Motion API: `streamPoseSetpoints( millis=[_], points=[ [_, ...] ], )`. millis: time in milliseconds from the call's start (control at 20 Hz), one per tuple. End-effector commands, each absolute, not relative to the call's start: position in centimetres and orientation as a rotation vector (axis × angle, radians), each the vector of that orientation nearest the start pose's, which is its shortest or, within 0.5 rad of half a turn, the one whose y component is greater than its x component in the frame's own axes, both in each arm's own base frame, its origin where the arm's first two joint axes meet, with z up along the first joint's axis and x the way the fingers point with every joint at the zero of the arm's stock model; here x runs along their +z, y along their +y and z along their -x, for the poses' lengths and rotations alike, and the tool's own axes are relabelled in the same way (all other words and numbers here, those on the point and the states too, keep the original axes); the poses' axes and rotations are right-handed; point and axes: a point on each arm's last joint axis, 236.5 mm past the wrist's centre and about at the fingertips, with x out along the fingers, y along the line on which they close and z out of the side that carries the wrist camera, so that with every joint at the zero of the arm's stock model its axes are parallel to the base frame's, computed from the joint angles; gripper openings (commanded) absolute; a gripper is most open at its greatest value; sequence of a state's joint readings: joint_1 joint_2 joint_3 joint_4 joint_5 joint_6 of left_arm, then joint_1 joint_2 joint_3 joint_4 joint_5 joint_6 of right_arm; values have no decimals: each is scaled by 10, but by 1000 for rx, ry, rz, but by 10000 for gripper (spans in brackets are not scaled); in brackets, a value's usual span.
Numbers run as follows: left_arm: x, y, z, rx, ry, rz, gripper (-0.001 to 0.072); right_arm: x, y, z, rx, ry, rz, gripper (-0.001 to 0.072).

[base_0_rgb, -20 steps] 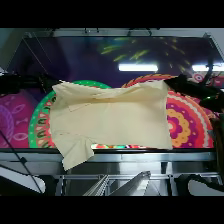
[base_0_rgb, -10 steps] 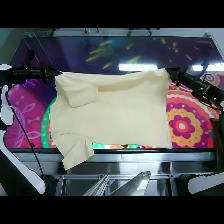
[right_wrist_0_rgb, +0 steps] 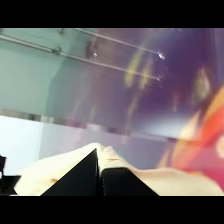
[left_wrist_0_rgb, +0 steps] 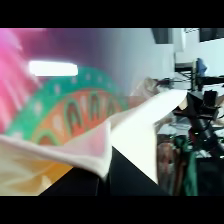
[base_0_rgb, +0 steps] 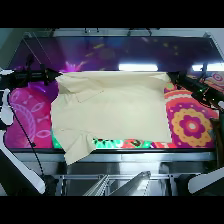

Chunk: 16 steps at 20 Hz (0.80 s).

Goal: Fold the shirts.

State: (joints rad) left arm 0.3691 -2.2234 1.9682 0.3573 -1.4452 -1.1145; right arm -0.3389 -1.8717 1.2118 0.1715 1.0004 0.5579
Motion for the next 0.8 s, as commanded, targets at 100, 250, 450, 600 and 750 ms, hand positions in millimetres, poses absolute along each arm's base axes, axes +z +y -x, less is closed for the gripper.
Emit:
streamPoseSetpoints(
  millis=[100, 250, 450, 600, 750],
  points=[
    [-47, -5, -549, -666, 1154, 781, 15, -88, 24, -524, 440, 847, -991, 15],
    [-36, -9, -532, -740, 1199, 767, 15, -95, 25, -513, 455, 897, -956, 15],
    [-56, -25, -495, -806, 1342, 827, 13, -103, 24, -506, 454, 932, -923, 15],
    [-79, -25, -469, -792, 1462, 815, 5, -101, 23, -497, 480, 960, -931, 15],
    [-80, -20, -460, -773, 1508, 789, 4, -100, 21, -483, 523, 994, -926, 16]
  ],
)
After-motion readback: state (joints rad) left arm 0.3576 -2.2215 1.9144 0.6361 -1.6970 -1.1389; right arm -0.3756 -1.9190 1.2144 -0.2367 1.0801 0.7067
